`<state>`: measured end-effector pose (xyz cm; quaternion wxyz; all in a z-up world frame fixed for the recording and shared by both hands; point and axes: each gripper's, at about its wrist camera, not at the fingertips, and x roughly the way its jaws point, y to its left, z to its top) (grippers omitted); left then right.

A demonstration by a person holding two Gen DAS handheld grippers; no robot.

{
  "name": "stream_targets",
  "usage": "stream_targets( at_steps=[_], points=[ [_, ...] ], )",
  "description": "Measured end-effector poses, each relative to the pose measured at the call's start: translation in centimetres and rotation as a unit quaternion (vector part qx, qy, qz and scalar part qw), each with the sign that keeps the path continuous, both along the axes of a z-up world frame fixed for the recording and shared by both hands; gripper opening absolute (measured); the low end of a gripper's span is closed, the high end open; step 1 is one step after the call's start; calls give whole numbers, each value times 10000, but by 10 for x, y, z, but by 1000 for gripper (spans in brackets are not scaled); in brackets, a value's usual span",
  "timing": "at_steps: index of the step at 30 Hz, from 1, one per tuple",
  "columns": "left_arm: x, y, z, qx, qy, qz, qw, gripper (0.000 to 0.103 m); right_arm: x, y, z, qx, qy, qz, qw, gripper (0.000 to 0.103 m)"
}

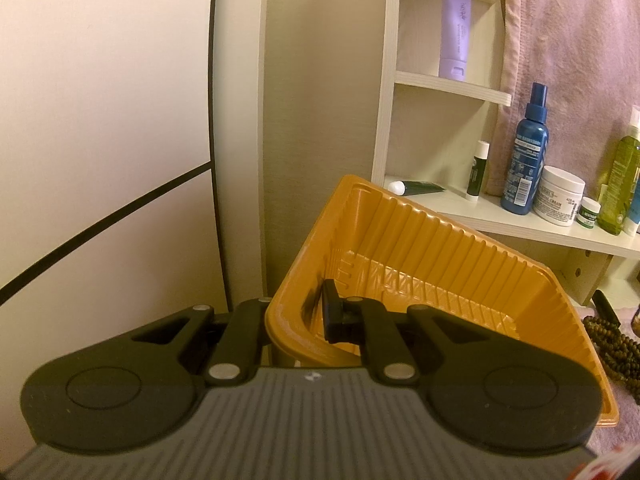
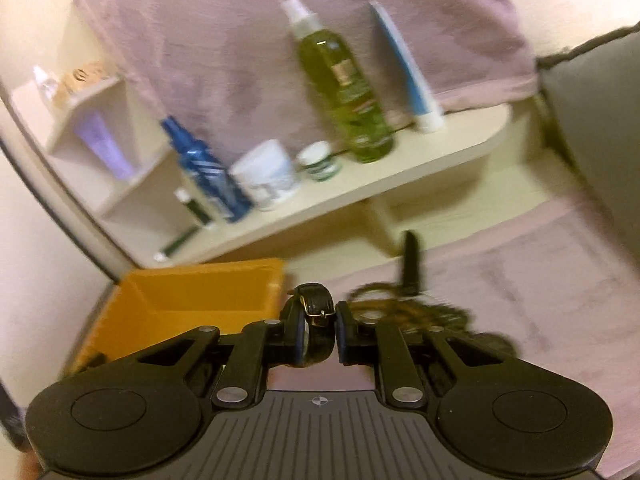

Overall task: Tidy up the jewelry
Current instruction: 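Carry the black band into the tray and open the right tool, then grasp the black watch by its strap with the right tool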

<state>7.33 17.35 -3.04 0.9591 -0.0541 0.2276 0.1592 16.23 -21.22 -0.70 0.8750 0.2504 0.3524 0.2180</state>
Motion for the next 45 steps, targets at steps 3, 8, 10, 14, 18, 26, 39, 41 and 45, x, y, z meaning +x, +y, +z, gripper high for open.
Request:
stream_targets(
  at_steps=[3, 8, 10, 14, 18, 26, 39, 41, 45],
  points=[
    [0, 0, 0, 0, -2, 1, 10000, 10, 2, 18, 1, 292, 119, 275, 9991, 16],
    [0, 0, 1, -1, -2, -3, 10000, 10, 1, 56, -10, 354, 301, 699, 9965, 16],
    [-1, -1, 2, -3, -6, -14, 10000, 10, 2, 70, -18, 326, 412, 829, 9952, 16],
    [-3, -1, 2, -9, -24, -26, 10000, 10, 3, 91, -34, 259, 575, 968, 9933, 16],
    [-3, -1, 3, -16, -31, -30, 10000, 10, 8, 104, -43, 186, 680, 1039, 9921, 16],
    [-4, -1, 3, -23, -12, -19, 10000, 9, 9, 125, -42, -461, 360, 1347, 9892, 22],
    [-3, -1, 1, -47, 3, -12, 10000, 9, -29, 49, -14, -1636, -533, 199, 9849, 50],
    [-3, 0, 1, -47, 8, -8, 10000, 9, -35, 29, -16, -1878, -427, -108, 9812, 50],
    [-2, -1, 0, -42, 19, -6, 10000, 9, -44, -2, -25, -2136, -89, -521, 9755, 50]
  ],
)
